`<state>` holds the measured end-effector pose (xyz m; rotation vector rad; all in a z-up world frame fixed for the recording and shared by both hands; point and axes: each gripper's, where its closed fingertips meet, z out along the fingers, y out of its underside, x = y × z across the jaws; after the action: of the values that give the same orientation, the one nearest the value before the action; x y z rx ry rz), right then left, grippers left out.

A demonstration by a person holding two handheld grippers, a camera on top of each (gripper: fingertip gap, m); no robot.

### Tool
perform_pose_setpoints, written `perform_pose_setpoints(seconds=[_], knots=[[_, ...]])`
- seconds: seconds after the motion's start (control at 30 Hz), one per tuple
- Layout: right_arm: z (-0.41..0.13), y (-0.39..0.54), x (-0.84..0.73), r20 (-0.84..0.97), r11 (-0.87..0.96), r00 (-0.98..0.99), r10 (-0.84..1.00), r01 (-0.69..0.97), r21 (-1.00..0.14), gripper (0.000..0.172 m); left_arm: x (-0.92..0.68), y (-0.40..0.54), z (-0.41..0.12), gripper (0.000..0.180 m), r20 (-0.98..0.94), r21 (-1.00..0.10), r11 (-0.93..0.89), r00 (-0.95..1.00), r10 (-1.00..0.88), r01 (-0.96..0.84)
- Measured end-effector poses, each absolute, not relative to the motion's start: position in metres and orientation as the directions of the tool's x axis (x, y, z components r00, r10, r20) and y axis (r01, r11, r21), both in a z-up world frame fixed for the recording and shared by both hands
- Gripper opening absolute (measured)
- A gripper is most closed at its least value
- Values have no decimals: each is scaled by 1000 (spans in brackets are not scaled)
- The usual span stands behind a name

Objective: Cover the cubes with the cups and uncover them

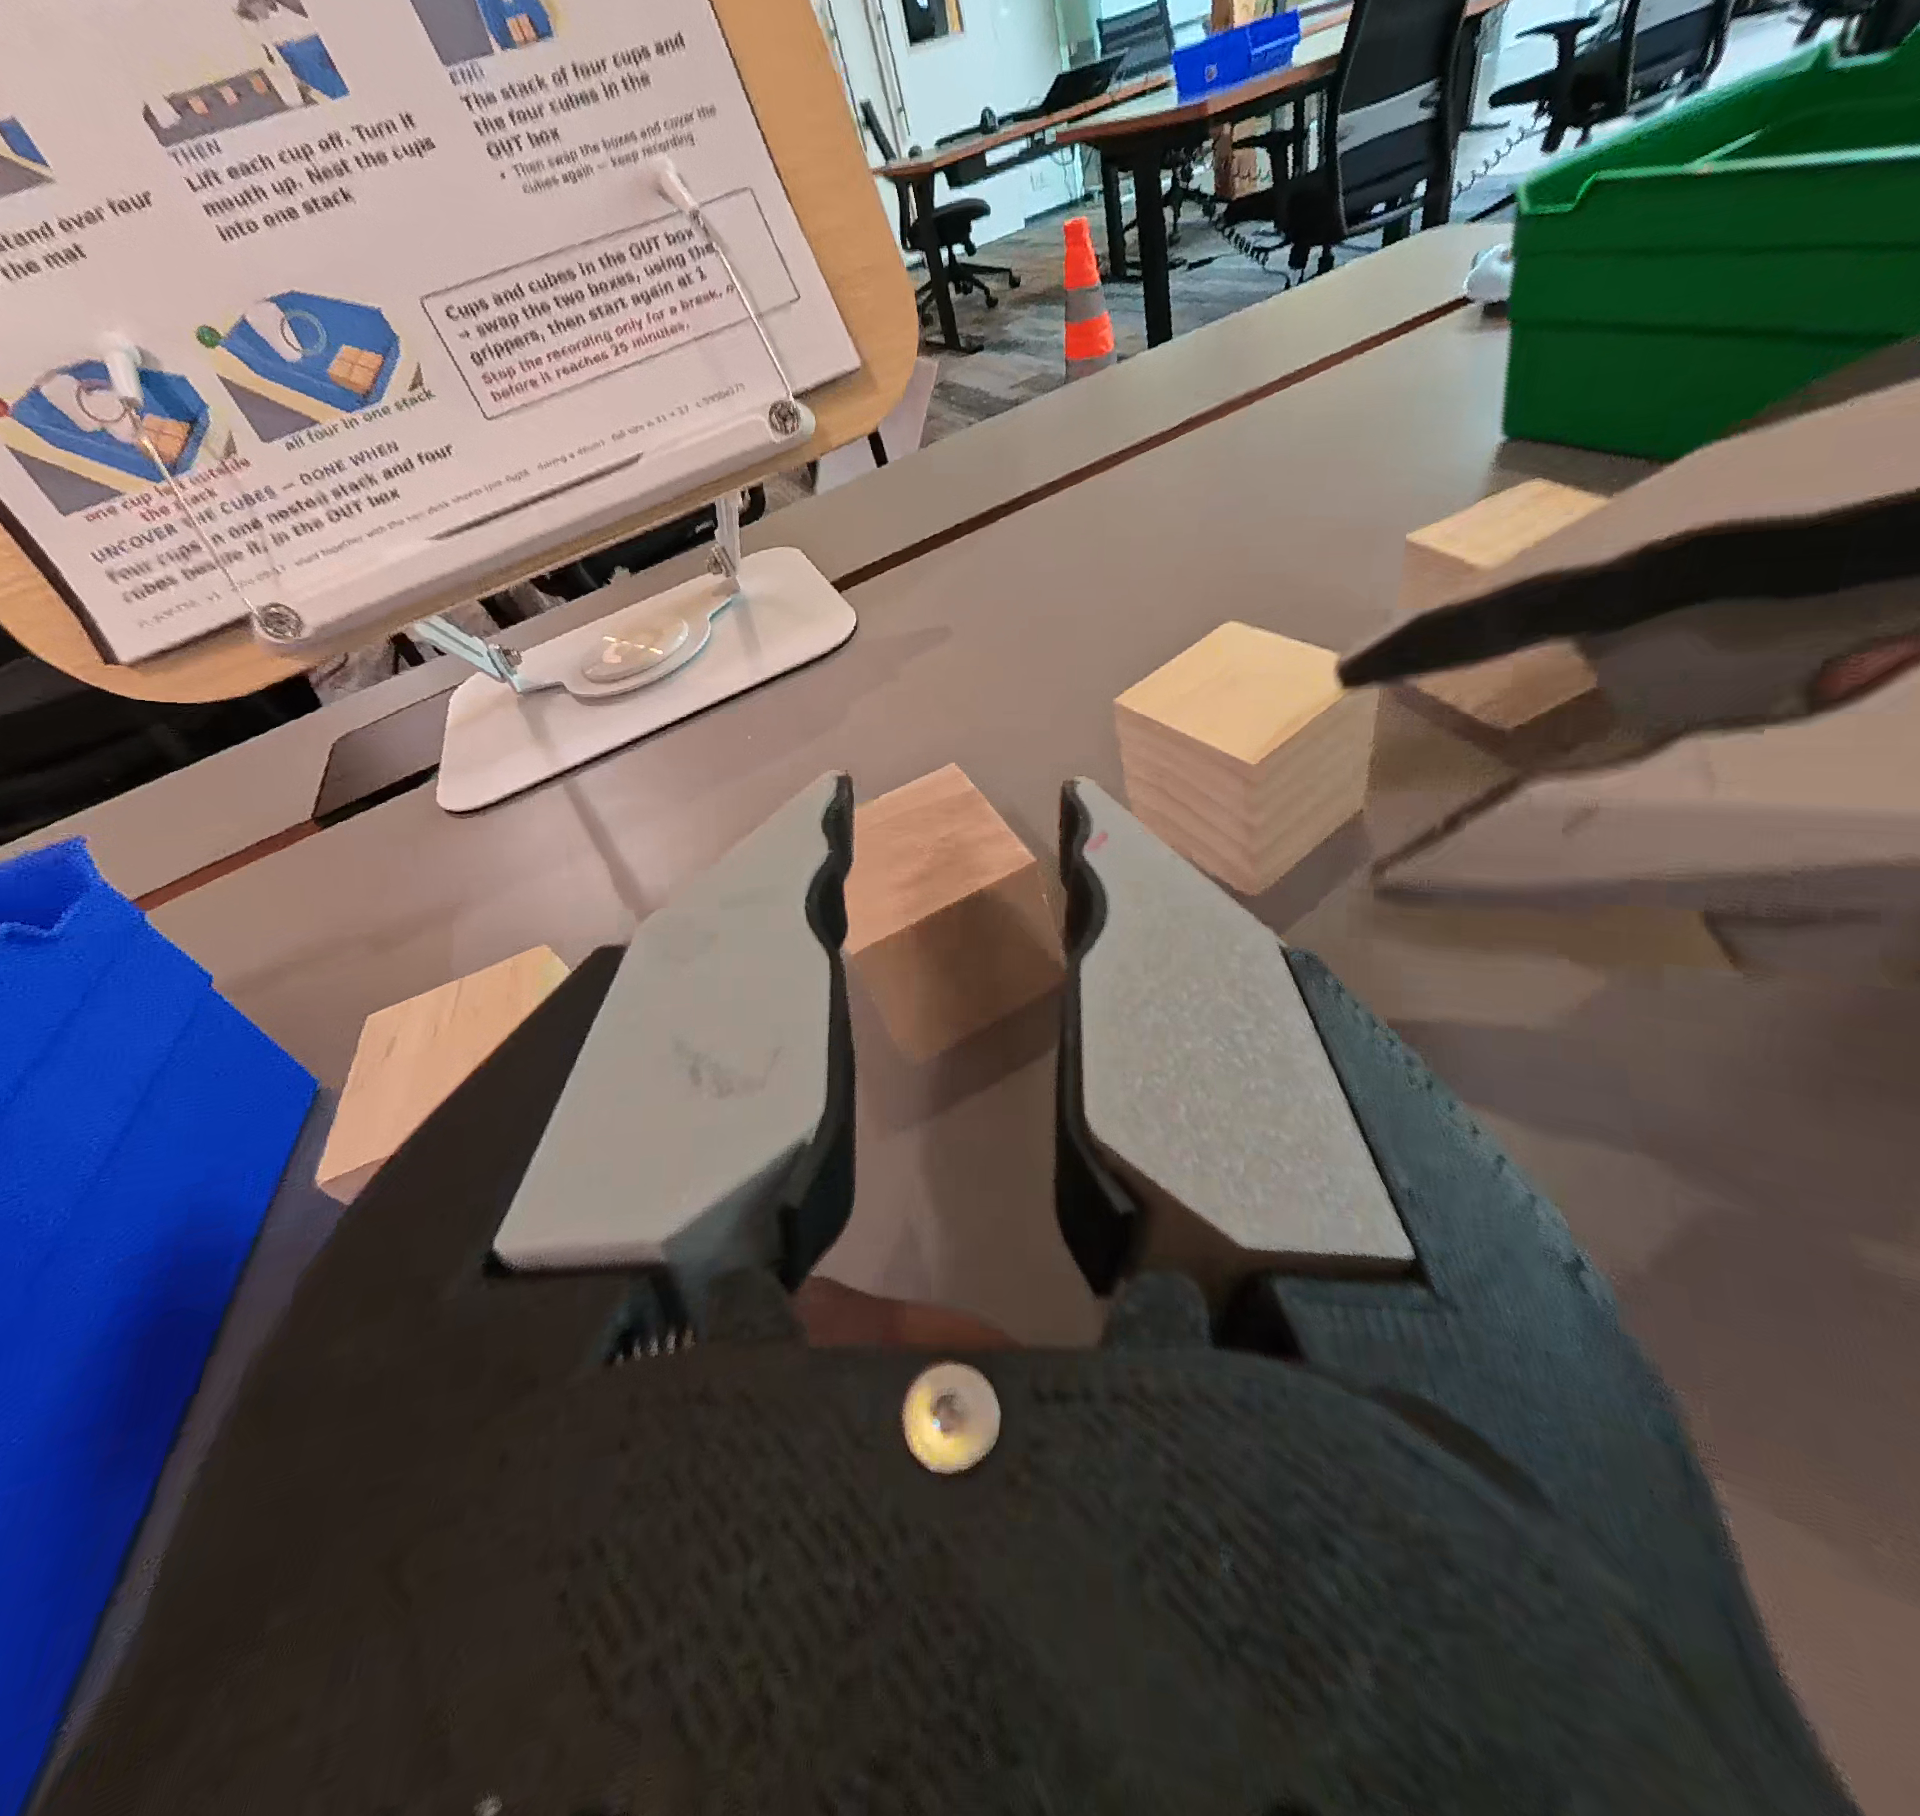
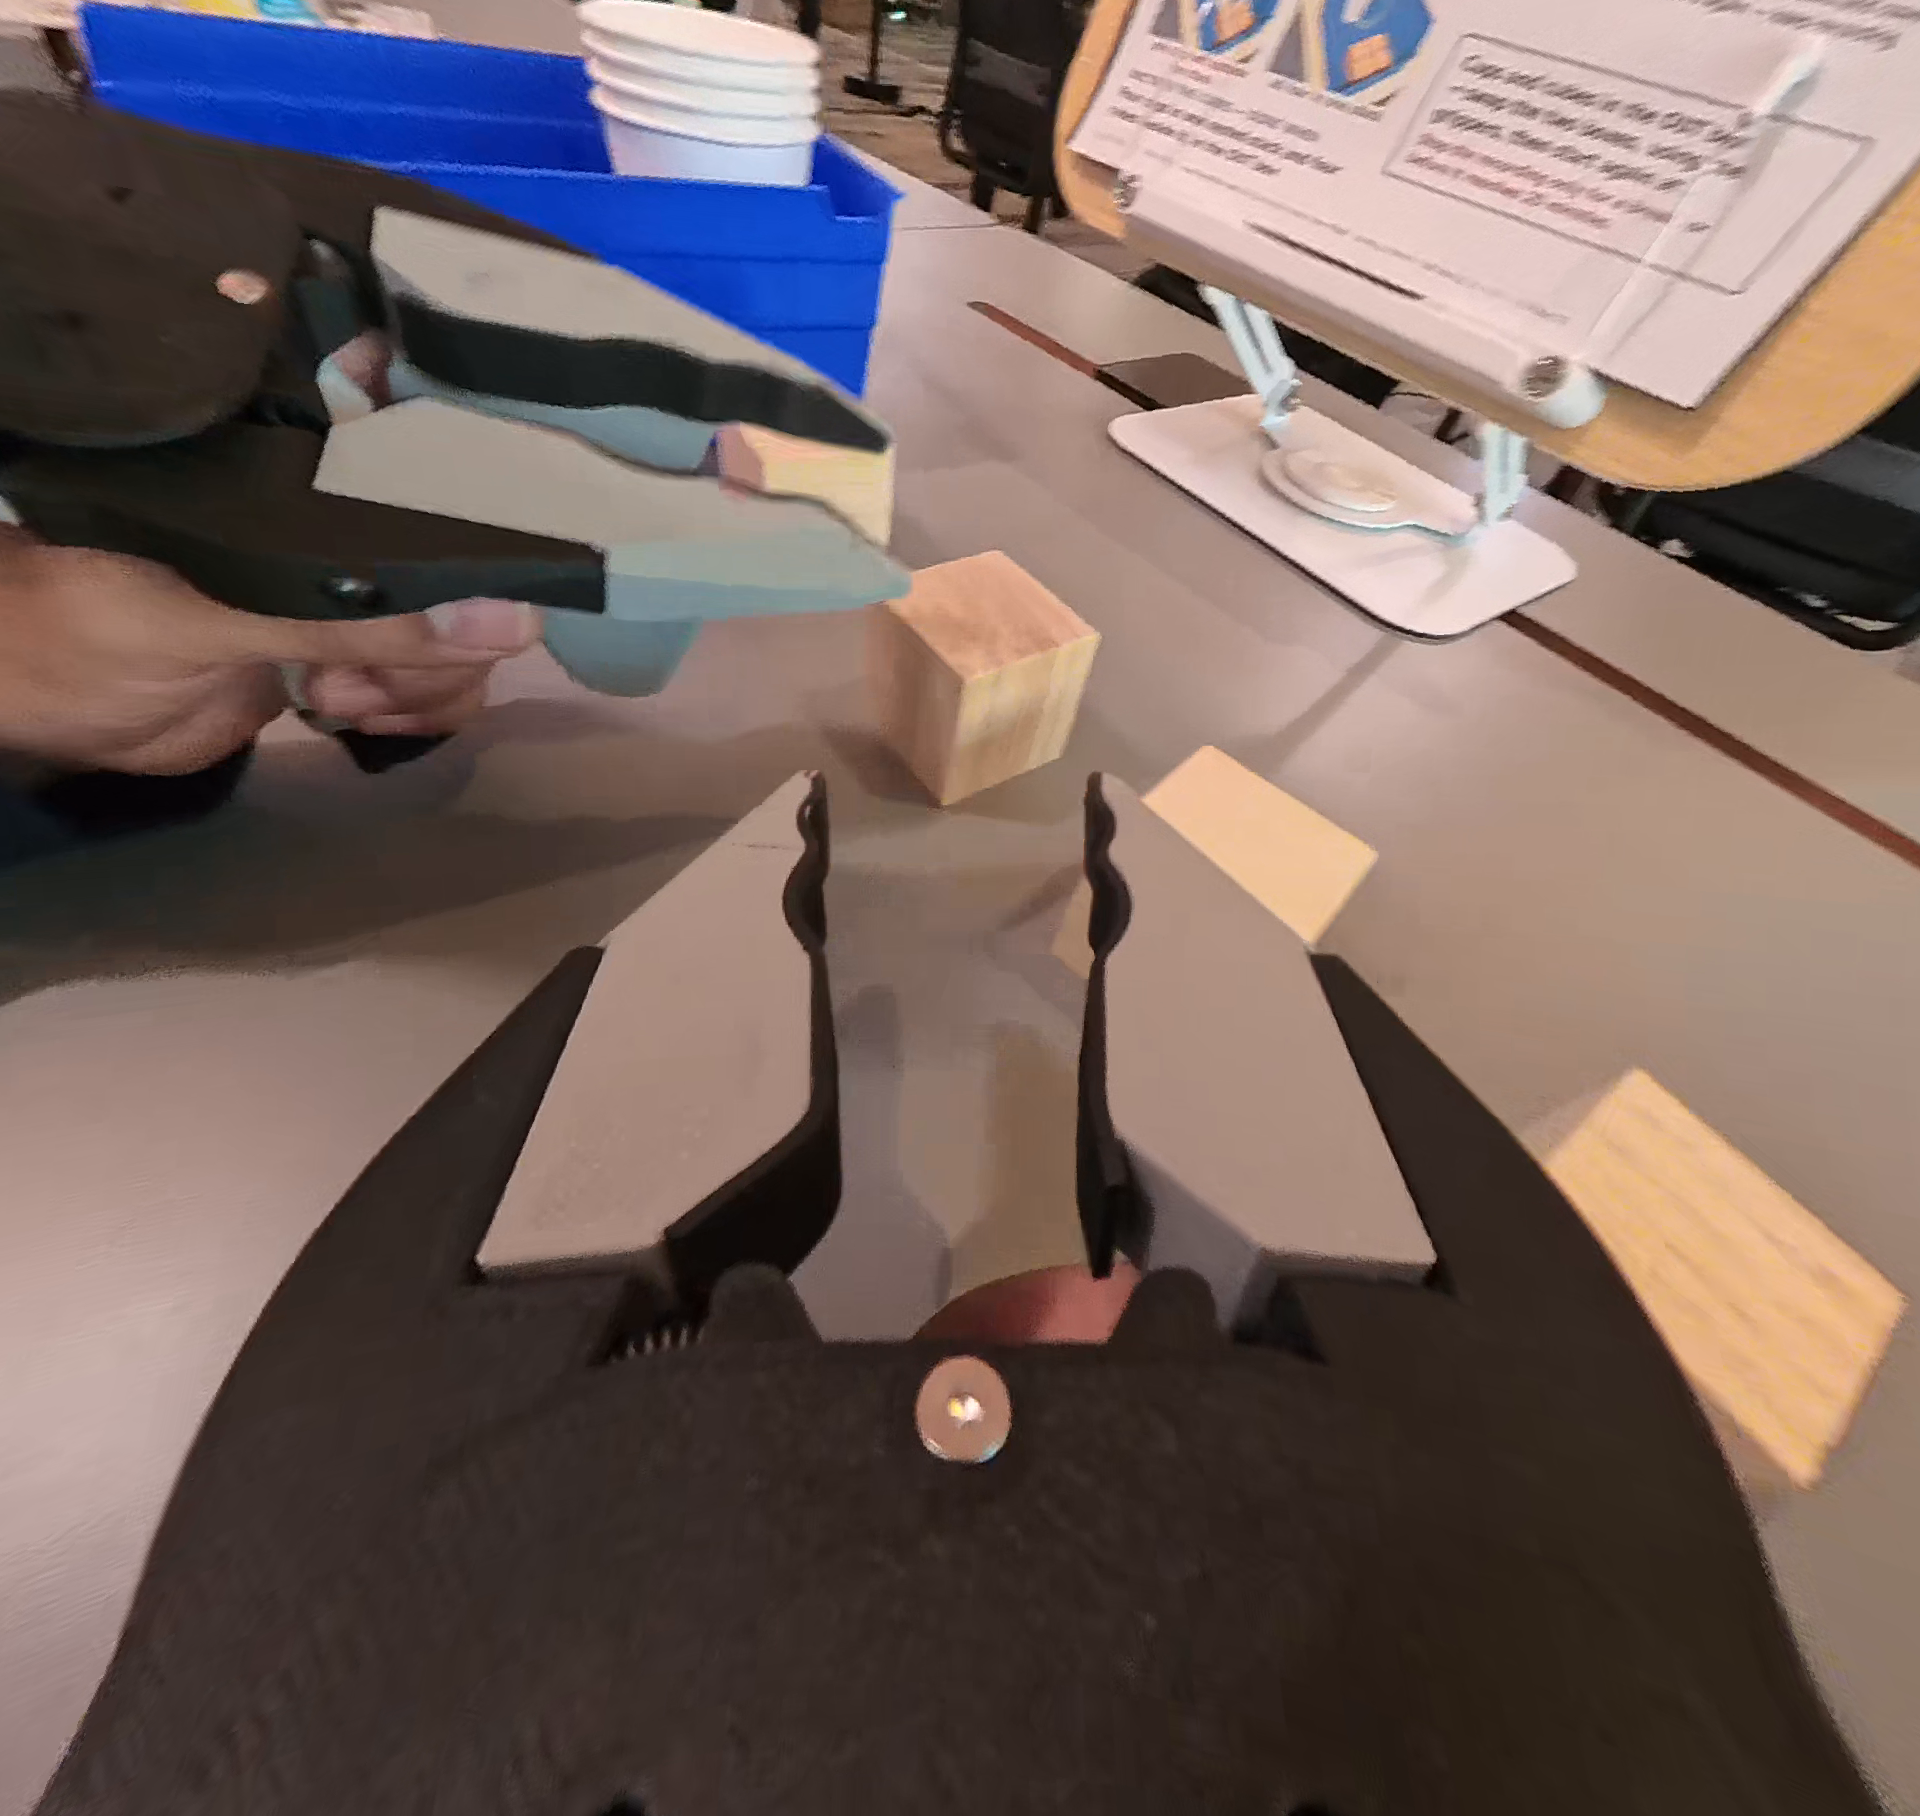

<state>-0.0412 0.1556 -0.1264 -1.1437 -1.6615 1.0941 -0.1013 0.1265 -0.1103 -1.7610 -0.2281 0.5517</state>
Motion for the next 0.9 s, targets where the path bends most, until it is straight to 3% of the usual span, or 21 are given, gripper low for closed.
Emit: perform_pose_setpoints(seconds=[0.2,0.4,0.53,0.73,0.9], knots=[[-136,115,-34,108,219,-378,920,264,-939,58,-98,124,-103,38,-208,-965,-236,876,434,-112],[-143,110,-33,32,172,-419,907,301,-938,58,-100,126,-115,43,-120,-970,-240,906,405,-21],[-142,104,-28,-45,113,-448,893,319,-941,59,-106,124,-117,44,-164,-963,-266,888,429,-49],[-144,100,-23,13,169,-448,894,309,-936,59,-114,118,-109,47,-185,-966,-249,862,473,-71],[-131,104,-26,-27,102,-422,906,280,-955,59,-130,106,-99,48,-182,-972,-224,824,536,-69]])
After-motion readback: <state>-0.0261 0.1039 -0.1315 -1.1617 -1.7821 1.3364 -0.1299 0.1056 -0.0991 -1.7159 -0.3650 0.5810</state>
